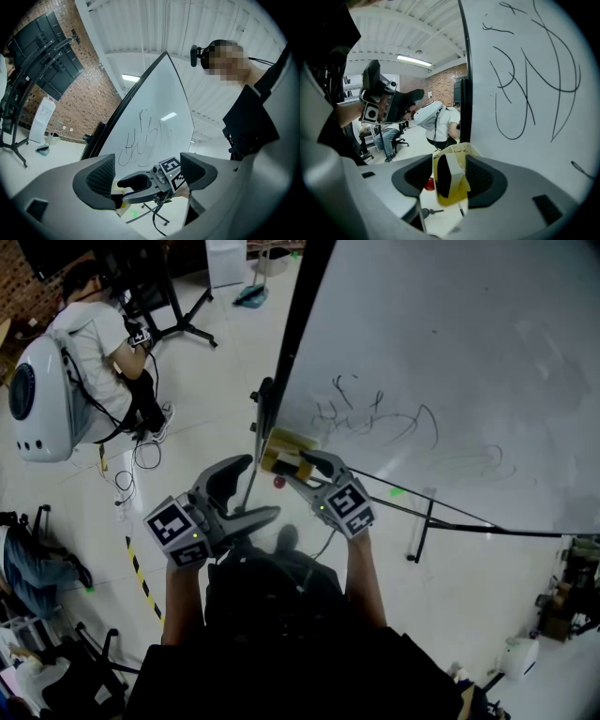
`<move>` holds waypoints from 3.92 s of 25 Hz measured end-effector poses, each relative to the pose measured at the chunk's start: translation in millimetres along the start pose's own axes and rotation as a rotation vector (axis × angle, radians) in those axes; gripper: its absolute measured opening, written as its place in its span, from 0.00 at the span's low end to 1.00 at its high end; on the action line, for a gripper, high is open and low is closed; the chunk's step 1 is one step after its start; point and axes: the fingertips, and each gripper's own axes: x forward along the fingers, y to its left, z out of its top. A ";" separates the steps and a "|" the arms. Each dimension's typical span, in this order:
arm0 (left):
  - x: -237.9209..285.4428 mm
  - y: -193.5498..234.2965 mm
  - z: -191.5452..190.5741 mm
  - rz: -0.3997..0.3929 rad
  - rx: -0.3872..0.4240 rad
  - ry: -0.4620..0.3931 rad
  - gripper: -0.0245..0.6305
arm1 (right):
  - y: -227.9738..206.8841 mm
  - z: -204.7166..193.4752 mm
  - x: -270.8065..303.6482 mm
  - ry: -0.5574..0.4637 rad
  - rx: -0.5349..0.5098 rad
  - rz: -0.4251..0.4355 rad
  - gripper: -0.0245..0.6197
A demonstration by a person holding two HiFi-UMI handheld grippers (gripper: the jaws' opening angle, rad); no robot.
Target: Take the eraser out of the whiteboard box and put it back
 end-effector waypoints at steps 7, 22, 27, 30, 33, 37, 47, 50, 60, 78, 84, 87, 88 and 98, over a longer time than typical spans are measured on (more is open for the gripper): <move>-0.5 0.7 -0.9 0.005 0.001 0.003 0.70 | 0.9 -12.3 9.5 0.042 -0.028 -0.005 0.42; -1.0 2.0 -3.0 0.006 -0.001 0.005 0.70 | 6.2 -23.3 11.4 0.093 -0.104 -0.014 0.36; -0.2 0.9 -2.9 0.004 0.002 0.008 0.70 | 5.4 -23.8 13.9 0.105 -0.148 -0.034 0.34; 0.7 -0.5 -2.3 0.002 0.005 0.007 0.70 | 5.3 -23.5 13.8 0.101 -0.165 -0.035 0.32; 1.0 -1.3 -2.1 0.004 0.008 0.009 0.70 | 5.2 -23.9 12.4 0.102 -0.177 -0.036 0.30; 0.2 -1.1 -1.5 0.009 0.010 0.010 0.70 | 4.3 -20.3 9.0 0.084 -0.168 -0.040 0.29; -2.2 -7.8 3.1 0.005 0.017 0.004 0.70 | 0.0 27.6 -27.5 -0.094 -0.075 -0.043 0.28; -4.7 -10.1 3.5 0.001 0.013 0.005 0.70 | 0.2 47.6 -42.3 -0.164 -0.053 -0.045 0.28; -5.9 -19.1 14.7 -0.004 0.025 -0.034 0.70 | 1.9 102.1 -88.7 -0.349 -0.019 -0.070 0.28; -3.8 -38.9 41.5 -0.011 0.053 -0.110 0.70 | 3.0 162.9 -174.1 -0.684 0.045 -0.045 0.28; -0.2 -42.7 49.7 -0.022 0.055 -0.124 0.70 | -0.4 171.4 -183.9 -0.734 0.065 -0.032 0.28; 2.9 -45.4 54.3 -0.034 0.060 -0.132 0.70 | -1.8 177.7 -190.9 -0.771 0.071 -0.025 0.28; 3.5 -46.3 55.7 -0.038 0.059 -0.136 0.70 | -1.9 179.3 -193.1 -0.784 0.074 -0.024 0.28; 9.9 -49.5 63.2 -0.065 0.059 -0.156 0.70 | -9.3 190.4 -212.7 -0.897 0.122 0.003 0.27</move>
